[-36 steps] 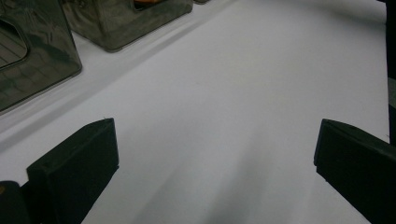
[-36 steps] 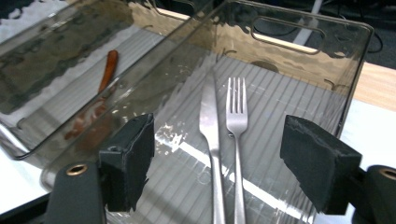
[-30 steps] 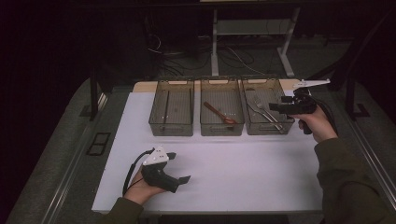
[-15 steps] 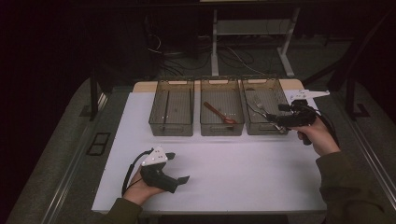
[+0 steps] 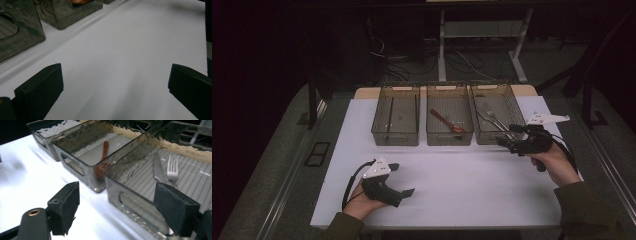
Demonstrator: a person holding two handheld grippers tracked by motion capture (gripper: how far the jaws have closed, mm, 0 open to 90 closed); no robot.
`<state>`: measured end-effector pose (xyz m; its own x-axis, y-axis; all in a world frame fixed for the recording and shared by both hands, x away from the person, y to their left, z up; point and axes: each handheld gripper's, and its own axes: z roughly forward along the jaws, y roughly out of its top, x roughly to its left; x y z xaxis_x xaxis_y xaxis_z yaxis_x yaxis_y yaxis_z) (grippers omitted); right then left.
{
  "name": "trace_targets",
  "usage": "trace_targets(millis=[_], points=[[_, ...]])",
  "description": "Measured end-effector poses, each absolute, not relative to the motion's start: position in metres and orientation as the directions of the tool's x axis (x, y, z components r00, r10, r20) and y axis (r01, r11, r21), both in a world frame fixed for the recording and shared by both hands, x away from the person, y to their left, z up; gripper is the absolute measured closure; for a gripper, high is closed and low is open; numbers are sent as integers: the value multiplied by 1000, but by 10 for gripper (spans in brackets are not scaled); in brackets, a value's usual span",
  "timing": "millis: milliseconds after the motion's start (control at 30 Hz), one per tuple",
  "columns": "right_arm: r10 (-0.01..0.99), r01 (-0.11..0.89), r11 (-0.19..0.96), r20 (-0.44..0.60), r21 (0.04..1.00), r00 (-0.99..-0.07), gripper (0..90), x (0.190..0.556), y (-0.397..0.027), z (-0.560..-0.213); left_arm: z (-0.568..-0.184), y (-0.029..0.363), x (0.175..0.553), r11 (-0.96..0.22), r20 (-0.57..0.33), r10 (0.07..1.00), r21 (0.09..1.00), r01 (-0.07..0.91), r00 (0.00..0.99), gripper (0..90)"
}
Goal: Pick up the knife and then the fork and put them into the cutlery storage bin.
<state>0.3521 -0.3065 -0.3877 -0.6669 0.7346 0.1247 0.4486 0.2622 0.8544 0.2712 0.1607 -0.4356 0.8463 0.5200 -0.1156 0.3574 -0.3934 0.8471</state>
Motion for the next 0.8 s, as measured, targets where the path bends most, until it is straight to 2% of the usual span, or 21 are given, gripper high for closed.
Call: trace_targets(millis=[800], points=[[712, 448, 237, 159, 862, -684, 175, 302, -304, -415, -436, 160, 270, -389, -118, 520, 849, 358, 846, 0]])
